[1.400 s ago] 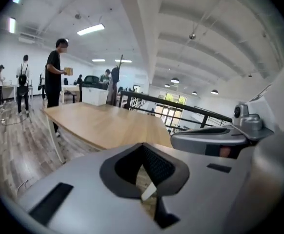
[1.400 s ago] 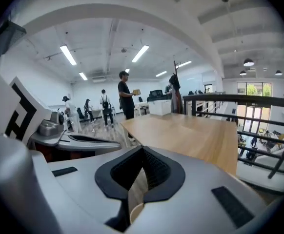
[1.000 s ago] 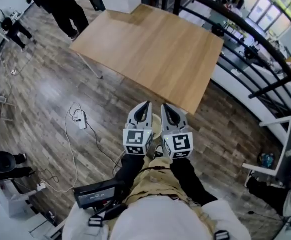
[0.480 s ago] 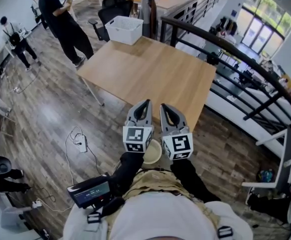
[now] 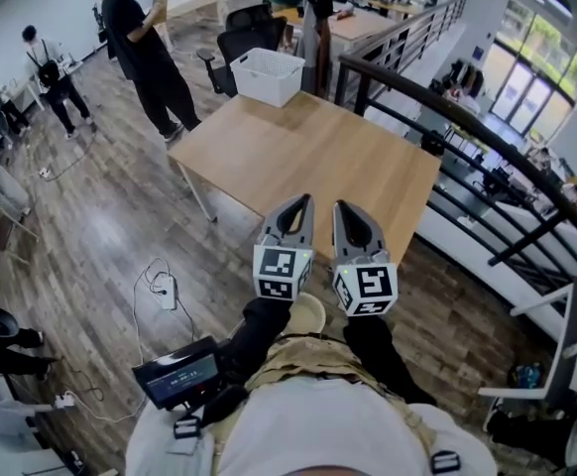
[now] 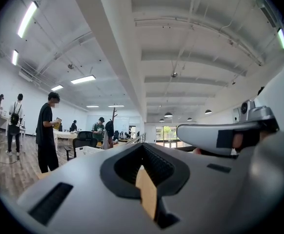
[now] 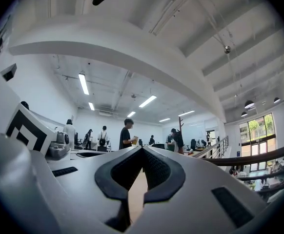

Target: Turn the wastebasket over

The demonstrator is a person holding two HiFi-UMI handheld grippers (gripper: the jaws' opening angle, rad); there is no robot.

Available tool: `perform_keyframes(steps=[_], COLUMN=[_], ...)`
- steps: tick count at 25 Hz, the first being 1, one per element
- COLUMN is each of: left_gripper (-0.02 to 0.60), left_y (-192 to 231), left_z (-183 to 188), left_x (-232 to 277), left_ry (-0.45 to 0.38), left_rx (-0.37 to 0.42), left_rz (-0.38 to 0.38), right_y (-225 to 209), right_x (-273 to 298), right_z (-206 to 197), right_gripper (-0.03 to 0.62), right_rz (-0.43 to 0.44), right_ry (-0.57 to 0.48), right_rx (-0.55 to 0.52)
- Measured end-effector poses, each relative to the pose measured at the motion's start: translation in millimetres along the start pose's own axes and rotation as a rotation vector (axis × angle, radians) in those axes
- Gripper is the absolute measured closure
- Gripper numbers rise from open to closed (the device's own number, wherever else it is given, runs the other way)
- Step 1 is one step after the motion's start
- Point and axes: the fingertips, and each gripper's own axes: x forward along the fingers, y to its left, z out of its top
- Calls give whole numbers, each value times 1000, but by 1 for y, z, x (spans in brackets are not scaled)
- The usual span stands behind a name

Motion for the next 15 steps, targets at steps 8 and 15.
perform_keyframes(steps=[8, 15], left_gripper=[580, 580], left_y=[6, 4], left_z=[1, -5], left_x=[3, 4], left_ry=[4, 12], left_rx=[25, 15], left_rz=[19, 11], right_y=[2, 0], right_x=[7, 6], right_z=[5, 4], right_gripper=[574, 574], right_rz=[11, 2], right_ry=[-18, -28], right_rx=[-1, 7])
